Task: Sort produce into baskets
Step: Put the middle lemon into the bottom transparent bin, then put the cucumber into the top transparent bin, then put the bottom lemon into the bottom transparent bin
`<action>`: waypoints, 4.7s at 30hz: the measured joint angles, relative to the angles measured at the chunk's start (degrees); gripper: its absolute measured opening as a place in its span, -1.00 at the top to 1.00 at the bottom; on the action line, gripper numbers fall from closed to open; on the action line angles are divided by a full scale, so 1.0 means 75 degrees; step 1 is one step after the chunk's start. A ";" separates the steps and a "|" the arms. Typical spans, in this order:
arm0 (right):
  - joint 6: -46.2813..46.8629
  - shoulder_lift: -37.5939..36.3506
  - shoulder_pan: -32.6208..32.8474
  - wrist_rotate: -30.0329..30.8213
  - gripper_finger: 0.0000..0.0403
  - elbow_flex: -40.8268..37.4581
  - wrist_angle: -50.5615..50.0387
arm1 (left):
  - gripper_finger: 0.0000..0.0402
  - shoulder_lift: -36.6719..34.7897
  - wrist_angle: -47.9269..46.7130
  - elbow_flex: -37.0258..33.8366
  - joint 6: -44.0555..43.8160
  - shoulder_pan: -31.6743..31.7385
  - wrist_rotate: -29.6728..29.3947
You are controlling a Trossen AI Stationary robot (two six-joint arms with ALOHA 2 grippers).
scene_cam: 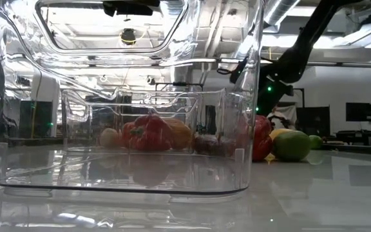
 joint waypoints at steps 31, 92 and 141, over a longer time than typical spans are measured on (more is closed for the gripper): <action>-0.0490 -0.2862 0.5775 -0.2625 -0.30 0.0857 -0.0144 | -0.40 -0.0003 0.0205 0.0000 0.0092 -0.0003 -0.0030; -0.0140 -0.1582 0.2261 -0.3670 -0.42 -0.1845 0.0782 | -0.40 -0.0006 0.0111 0.0000 0.0283 0.0003 -0.0024; 0.0289 -0.2247 0.2321 -0.3385 -0.69 -0.1871 0.0667 | -0.40 -0.0006 0.0058 0.0001 0.0347 0.0006 -0.0038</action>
